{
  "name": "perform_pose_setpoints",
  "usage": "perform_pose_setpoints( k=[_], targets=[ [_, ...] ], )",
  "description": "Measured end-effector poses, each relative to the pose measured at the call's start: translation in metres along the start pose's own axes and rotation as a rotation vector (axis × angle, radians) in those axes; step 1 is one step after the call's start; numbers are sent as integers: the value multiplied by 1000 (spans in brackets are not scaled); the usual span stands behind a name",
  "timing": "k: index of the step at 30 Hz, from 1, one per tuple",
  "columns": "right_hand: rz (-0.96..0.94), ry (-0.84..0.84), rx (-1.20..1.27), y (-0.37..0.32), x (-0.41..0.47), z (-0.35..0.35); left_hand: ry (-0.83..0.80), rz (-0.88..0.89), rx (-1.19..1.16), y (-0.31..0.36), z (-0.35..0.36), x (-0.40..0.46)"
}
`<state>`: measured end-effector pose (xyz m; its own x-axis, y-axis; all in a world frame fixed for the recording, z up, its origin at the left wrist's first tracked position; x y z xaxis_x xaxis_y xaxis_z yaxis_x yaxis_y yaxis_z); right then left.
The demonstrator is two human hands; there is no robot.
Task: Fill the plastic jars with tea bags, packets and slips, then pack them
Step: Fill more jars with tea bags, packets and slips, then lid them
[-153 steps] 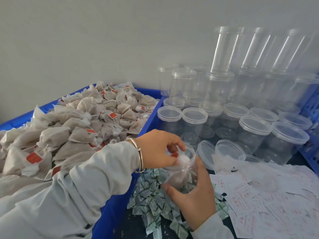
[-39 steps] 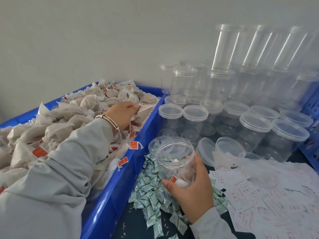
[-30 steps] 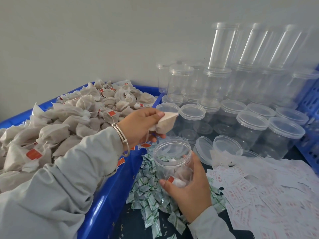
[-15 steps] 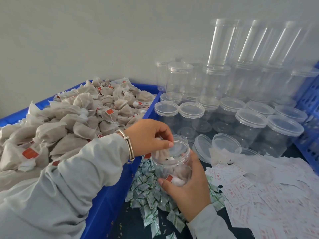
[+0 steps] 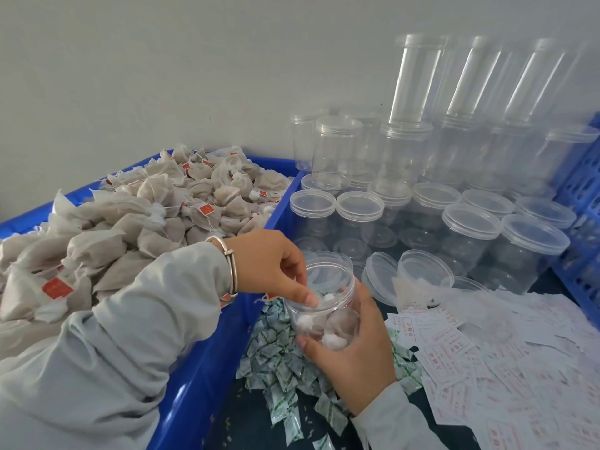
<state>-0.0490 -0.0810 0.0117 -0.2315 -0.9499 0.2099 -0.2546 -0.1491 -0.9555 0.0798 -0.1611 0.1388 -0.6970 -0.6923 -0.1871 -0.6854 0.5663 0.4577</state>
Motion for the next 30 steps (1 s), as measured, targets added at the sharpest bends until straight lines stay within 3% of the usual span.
perform_pose_setpoints(
  k=[8,12,16,22,24,28,30],
  targets=[
    [6,20,47,-1,1,-3,-155,25,-167,3,-1,-5],
    [10,24,31,-2,0,-5,-56,17,-279,0,-8,-6],
    [-7,25,-39,-4,0,-5,150,27,-370,-3,-14,-3],
    [-27,15,-47,-3,0,-2,117,36,-126,6,5,4],
    [-31,8,-26,-3,0,-2,124,47,-150,8,3,3],
    [-34,42,51,-6,-1,-5,304,66,-202,7,-2,4],
    [-42,56,120,-9,-1,-8,268,75,-273,6,-1,4]
  ],
)
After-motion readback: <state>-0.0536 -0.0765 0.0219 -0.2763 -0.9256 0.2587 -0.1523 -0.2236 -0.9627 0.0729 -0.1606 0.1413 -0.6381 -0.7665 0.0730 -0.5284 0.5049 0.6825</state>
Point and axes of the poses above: each hand's wrist, its own x-axis towards the middle knuckle, its own z-axis out of the palm, y = z × x, the point moved 3 cm from there along x, towards the middle knuckle, and after that the axes turned 2 degrees about -y, right-handed, at the moved point
